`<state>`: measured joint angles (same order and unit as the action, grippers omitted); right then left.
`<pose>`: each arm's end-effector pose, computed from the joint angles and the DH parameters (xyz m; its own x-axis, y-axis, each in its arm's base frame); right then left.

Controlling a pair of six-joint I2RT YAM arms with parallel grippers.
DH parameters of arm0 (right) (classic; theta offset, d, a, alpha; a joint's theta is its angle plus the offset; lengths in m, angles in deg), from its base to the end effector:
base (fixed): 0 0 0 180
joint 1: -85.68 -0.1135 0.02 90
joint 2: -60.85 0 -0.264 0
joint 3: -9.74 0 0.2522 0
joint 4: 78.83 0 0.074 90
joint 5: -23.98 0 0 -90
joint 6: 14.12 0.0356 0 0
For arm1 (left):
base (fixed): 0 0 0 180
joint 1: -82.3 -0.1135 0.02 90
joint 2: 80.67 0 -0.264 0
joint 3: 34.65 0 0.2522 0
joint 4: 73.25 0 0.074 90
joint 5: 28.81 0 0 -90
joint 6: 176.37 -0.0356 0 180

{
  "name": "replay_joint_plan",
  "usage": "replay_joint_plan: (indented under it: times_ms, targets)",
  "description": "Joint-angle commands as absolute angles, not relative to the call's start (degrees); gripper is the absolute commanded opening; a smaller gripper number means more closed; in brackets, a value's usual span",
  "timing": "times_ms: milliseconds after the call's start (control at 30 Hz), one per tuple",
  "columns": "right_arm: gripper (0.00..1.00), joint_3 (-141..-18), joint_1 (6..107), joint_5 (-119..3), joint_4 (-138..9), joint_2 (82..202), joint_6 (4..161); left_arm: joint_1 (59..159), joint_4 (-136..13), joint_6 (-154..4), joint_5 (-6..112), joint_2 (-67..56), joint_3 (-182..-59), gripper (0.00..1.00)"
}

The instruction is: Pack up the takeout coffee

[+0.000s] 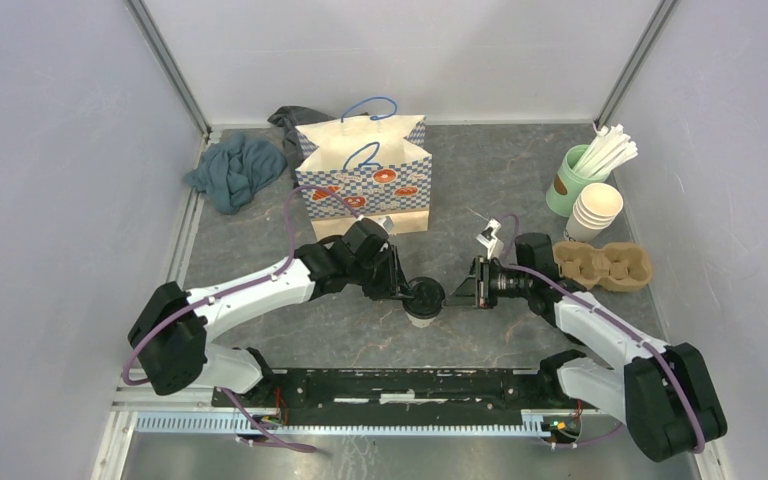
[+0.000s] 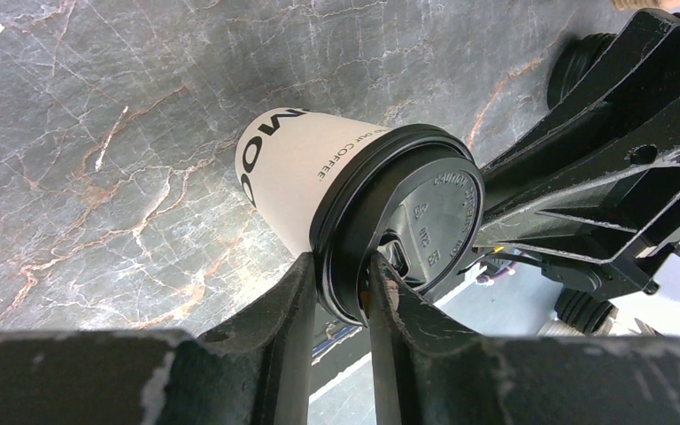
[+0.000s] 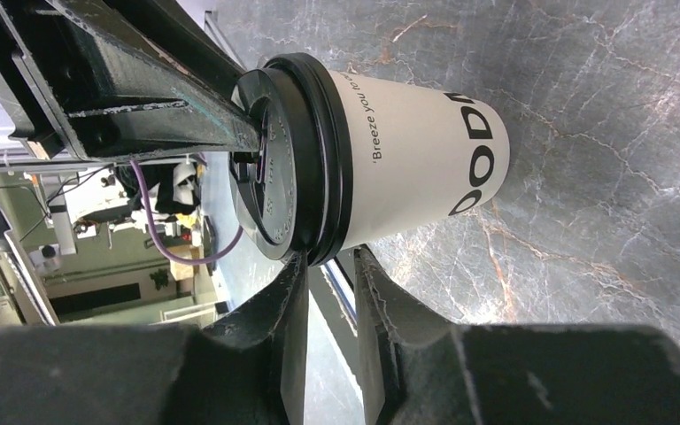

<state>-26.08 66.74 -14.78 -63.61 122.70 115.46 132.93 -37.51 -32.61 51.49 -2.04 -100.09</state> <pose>0.1749 0.0894 0.1721 -0.9635 0.0911 -0.2519 -0.1866 0.4461 0.8753 0.1763 -0.2243 0.2325 -0.9539 -0.0907 -0.2859 0.1063 0.7891 -0.6050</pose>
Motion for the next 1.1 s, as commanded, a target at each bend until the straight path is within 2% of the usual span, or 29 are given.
replay_joint_plan:
  times_ms: [0,167,333,433,567,733,933,1067]
  targets:
    - [0.27,-21.1,66.4,-32.0,-53.3,127.0,104.6,133.5,-33.9,-32.1,52.5,-0.4,-98.5,0.33]
    - [0.27,-15.0,66.7,-38.2,-55.1,131.4,101.2,133.5,-34.5,-31.9,52.6,-1.0,-97.2,0.33]
    - [0.24,-16.1,66.5,-42.7,-54.2,133.9,100.2,133.5,-34.7,-32.0,52.5,-0.6,-97.1,0.33]
    - [0.26,-17.2,66.5,-39.8,-53.3,133.8,99.8,133.5,-34.8,-32.1,52.4,-0.4,-97.6,0.33]
    - [0.33,-22.9,66.6,-30.1,-51.9,124.9,101.9,133.5,-32.7,-32.9,53.0,-0.6,-100.7,0.33]
    - [0.47,-32.8,66.6,-25.2,-46.4,119.7,101.3,133.5,-30.4,-33.8,53.4,-0.8,-105.0,0.36]
    - [0.60,-37.3,66.4,-29.4,-39.8,118.2,94.7,133.5,-28.9,-33.8,54.0,-1.5,-107.6,0.40]
    - [0.68,-41.4,65.0,-33.3,-34.4,119.1,88.7,133.5,-28.4,-33.6,54.6,-2.9,-108.7,0.48]
